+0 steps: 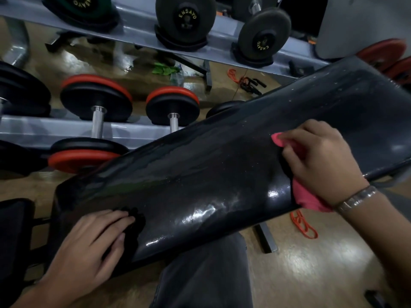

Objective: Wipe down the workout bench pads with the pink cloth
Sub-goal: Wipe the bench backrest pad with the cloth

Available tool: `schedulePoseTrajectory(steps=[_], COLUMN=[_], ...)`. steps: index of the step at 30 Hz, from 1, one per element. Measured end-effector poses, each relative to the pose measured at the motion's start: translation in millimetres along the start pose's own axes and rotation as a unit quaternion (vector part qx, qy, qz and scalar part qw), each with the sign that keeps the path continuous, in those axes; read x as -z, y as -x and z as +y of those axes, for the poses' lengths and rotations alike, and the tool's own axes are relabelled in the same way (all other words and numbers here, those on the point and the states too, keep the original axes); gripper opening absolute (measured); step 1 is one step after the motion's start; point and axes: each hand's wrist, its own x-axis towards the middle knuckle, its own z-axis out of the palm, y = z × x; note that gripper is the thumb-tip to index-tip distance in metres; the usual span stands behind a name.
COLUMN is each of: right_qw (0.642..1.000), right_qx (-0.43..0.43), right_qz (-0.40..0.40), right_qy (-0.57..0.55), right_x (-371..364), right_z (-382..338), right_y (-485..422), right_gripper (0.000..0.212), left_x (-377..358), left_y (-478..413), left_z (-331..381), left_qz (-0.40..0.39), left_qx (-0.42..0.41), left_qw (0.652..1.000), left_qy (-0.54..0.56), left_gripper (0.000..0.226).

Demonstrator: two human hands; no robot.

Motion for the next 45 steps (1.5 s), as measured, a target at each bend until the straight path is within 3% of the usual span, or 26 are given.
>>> schedulePoseTrajectory(steps=[2,6,9,12,17,22,27,32,37,42,45], right_qw=[0.999,0.998,0.999,0.999,0.996,1.000,0.995,1.000,0.993,1.000,0.994], right_qx=[-0.038,0.031,0.016,-0.020,0.046,-0.009,0.056,0.002,0.071,0.014,0.061], right_qz=[0.014,-0.054,-0.040,-0.007,-0.058,-0.014,-0.069,-0.015,-0.062,-0.019,-0.073], right_qy=[0.025,-0.012,-0.018,0.024,-0.043,0.013,-0.039,0.000,-0.071,-0.021,-0.046], right_x=[-5,-13,-11,-21,-27,-38,-40,-52,-55,-66,-64], right_z=[-11,-39,-35,-45,-60,-69,-79,-89,-102,-112,-120], right_y=[-4,10,-1,-6,2,-9,1,-8,3,-8,2], right_gripper=[0.025,0.024,0.023,0.020,0.022,0.020,0.023,0.021,0.023,0.021,0.025], left_x=[0,0,3,4,-3,-10,-12,-13,-13,-14,-14], left_y=[7,15,16,20,26,27,28,30,30,28,28], left_z=[-6,-7,-4,-2,-3,-6,-4,-7,-6,-10,-9], left_qz=[-0.020,-0.035,-0.043,-0.037,-0.019,0.014,0.024,0.018,0.017,0.025,0.021], left_qx=[0.002,0.001,0.008,0.018,0.020,0.017,0.013,0.019,0.021,0.015,0.016], left_qw=[1.000,0.999,0.998,0.997,0.997,0.996,0.996,0.996,0.995,0.995,0.995], left_qy=[0.007,0.030,0.047,0.067,0.079,0.081,0.088,0.087,0.094,0.091,0.094], left_gripper=[0.035,0.036,0.037,0.039,0.039,0.036,0.035,0.037,0.036,0.035,0.035])
